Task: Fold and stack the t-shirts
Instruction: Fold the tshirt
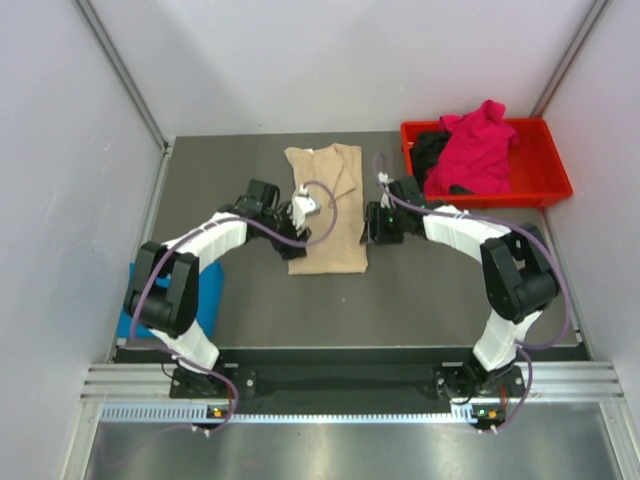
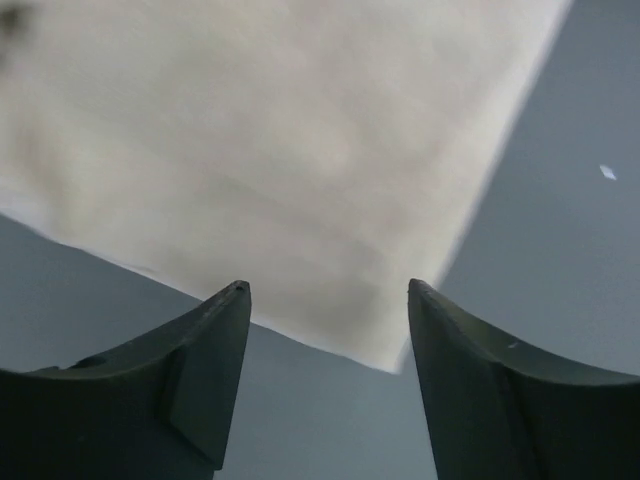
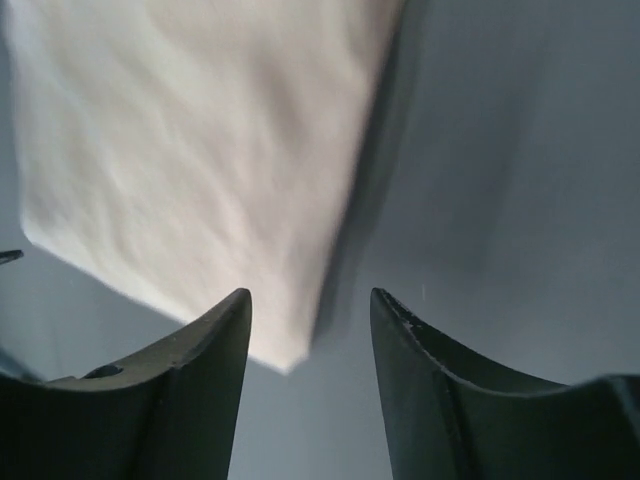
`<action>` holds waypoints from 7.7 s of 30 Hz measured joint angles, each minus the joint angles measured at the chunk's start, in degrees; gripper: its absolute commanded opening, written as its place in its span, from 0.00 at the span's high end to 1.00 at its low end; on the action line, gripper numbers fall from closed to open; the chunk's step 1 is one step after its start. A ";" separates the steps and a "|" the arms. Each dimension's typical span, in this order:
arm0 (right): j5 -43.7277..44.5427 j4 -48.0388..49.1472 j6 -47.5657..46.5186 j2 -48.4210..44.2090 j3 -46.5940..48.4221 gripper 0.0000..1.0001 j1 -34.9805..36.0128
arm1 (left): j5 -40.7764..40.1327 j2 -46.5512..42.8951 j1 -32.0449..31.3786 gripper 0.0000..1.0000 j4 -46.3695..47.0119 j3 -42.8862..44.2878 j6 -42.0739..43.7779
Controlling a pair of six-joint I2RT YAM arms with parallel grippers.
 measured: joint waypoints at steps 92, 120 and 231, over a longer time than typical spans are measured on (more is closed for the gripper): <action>-0.76 20.96 -87.58 -15.65 -32.22 0.87 20.57 | -2.80 -11.74 -4.74 1.00 -3.02 -19.82 14.78; -1.60 -11.80 -69.35 -32.83 -21.94 1.00 37.53 | 4.00 -23.41 -3.32 1.00 -47.36 -7.74 22.21; 6.19 10.99 3.06 7.74 6.69 0.25 -3.67 | 7.61 36.63 11.61 1.00 4.87 37.13 -42.05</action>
